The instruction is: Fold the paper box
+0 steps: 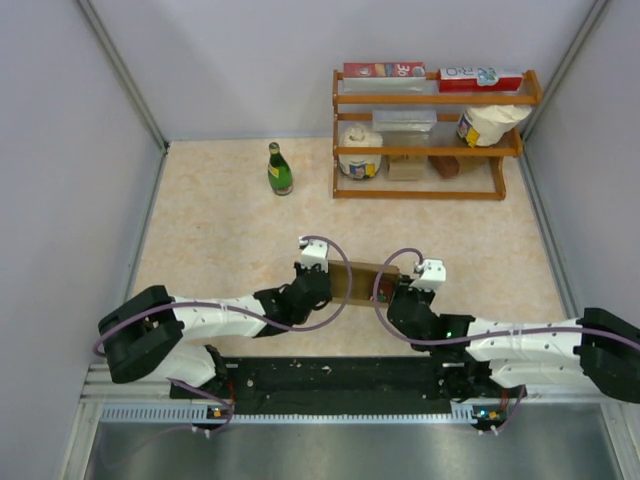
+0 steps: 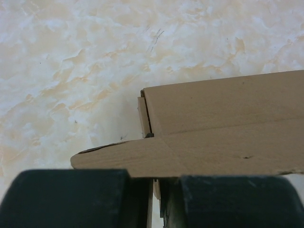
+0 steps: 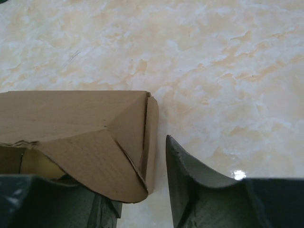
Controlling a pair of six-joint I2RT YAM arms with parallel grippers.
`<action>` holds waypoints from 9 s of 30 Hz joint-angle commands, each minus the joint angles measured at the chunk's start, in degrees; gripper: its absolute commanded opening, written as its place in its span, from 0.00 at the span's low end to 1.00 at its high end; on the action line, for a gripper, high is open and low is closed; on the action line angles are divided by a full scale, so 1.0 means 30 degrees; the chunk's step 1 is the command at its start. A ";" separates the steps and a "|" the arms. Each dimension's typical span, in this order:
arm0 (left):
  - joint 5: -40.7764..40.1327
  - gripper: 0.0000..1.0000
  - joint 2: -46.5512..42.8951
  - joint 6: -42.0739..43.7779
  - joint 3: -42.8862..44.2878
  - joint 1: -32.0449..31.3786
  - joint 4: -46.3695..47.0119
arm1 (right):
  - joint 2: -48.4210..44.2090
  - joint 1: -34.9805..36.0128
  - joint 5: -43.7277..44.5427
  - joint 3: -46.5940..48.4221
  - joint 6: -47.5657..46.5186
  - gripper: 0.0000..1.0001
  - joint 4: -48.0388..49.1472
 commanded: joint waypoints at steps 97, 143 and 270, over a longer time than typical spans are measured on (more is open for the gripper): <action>0.5492 0.87 -1.4739 0.0338 0.0101 -0.1393 -0.8237 | 0.0725 -0.5735 -1.6758 0.4488 -0.3030 0.40 -0.2402; 1.5033 0.99 -0.5980 0.3354 0.2418 0.5638 -0.6857 | -0.6807 -0.5911 -1.2389 0.4076 -0.1920 0.87 -1.1333; 1.7789 0.79 -0.1733 0.3268 0.2242 0.4290 -0.7185 | -0.0067 -0.0550 -1.0957 0.5160 0.8924 0.57 -1.2657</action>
